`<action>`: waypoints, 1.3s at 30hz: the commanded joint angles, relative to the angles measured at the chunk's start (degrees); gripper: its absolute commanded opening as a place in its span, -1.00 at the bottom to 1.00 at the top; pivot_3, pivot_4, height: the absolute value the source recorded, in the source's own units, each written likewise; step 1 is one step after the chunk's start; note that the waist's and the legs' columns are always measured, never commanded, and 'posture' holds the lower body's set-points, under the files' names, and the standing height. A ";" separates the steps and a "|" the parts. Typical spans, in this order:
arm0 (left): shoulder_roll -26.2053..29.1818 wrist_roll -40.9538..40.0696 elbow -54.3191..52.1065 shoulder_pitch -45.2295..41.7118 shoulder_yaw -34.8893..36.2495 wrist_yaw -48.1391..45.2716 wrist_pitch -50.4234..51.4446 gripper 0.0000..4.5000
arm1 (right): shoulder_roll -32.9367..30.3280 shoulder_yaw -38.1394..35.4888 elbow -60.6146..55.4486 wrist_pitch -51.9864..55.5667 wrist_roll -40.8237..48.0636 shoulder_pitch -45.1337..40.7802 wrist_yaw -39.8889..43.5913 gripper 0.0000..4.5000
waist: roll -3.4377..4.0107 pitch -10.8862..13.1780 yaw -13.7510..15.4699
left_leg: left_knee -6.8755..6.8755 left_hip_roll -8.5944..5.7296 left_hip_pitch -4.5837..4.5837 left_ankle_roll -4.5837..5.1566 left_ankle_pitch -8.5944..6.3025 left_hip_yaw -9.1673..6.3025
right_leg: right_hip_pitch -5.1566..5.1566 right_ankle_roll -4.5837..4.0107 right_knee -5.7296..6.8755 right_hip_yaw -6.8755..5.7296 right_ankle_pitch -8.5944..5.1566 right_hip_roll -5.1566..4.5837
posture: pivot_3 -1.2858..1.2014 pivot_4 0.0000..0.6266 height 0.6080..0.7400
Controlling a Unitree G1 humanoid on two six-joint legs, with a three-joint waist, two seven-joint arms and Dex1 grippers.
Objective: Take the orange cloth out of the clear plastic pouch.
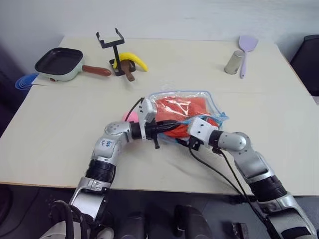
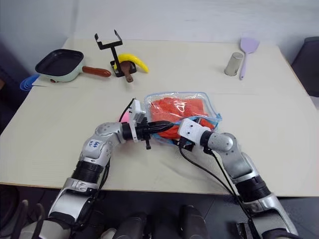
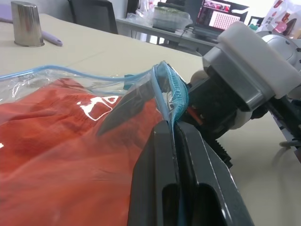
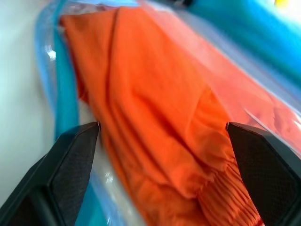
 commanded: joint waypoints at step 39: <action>0.76 -4.33 -13.92 8.63 2.78 12.41 10.50 -1.00 | -30.37 -46.97 -26.95 38.14 60.56 19.21 25.28 -0.99 | -0.04 0.01 1.70 | -0.07 -0.07 -0.07 0.03 -0.01 -0.28 | 0.08 -0.01 -0.20 -0.15 0.01 -0.22 | 0.03 -0.52 1.00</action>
